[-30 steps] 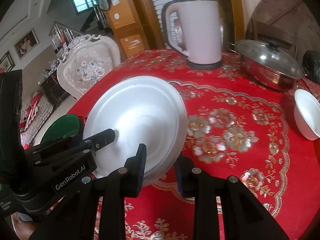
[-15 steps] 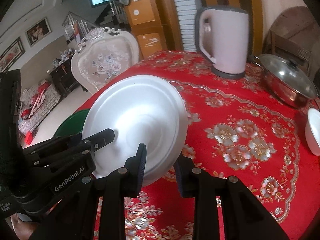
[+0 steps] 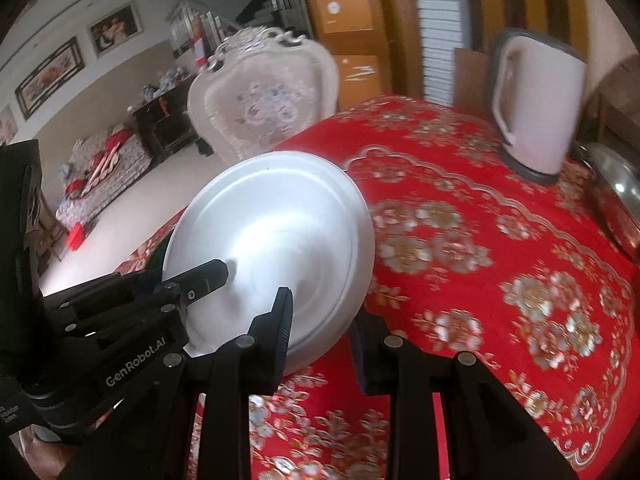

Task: Organize plates and bowls
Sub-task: 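Carry the white plate over to the dark green bowls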

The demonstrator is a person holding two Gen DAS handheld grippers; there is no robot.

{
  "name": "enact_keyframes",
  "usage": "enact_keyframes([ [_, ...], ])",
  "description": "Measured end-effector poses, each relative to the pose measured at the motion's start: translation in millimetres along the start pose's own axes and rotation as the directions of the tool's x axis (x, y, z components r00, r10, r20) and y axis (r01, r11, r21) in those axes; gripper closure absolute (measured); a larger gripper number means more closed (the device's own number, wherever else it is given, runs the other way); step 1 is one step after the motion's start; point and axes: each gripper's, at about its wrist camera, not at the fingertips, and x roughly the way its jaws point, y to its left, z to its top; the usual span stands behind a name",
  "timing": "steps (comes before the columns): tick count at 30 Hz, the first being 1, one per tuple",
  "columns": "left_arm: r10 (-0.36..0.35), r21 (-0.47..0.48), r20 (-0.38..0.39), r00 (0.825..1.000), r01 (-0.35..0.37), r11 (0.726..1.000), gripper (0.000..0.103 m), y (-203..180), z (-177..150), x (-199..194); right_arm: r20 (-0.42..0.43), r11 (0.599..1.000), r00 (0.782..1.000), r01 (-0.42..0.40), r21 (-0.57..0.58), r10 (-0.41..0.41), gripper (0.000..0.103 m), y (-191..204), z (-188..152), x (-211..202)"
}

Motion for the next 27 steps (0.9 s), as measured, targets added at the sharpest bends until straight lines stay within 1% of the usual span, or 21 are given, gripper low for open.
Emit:
enact_keyframes([
  [4,0.026,-0.019,-0.015,1.000,-0.026,0.999,0.083,18.7,-3.4,4.5,-0.026,0.999,1.000,-0.018,-0.037,0.017,0.075,19.3,2.2,14.6],
  [12,0.045,-0.036,-0.053,0.998,-0.047,0.998,0.083,36.9,-14.3,15.5,-0.097,0.998,0.995,-0.029,-0.059,0.023,0.075,32.8,-1.9,43.5],
  [14,0.048,-0.034,-0.053,0.997,-0.050,0.998,0.083,38.3,-14.8,16.3,-0.105,0.998,0.994,-0.027,-0.062,0.021,0.075,35.4,-2.7,45.5],
  [22,0.098,-0.019,-0.036,0.995,-0.098,0.995,0.083,42.5,-15.5,15.8,-0.138,0.996,0.990,-0.019,-0.091,0.006,0.075,45.7,-5.2,53.2],
  [27,0.102,-0.020,-0.026,0.994,-0.102,0.995,0.083,42.9,-13.6,13.5,-0.150,0.995,0.989,-0.015,-0.100,-0.001,0.075,49.3,-6.6,56.5],
])
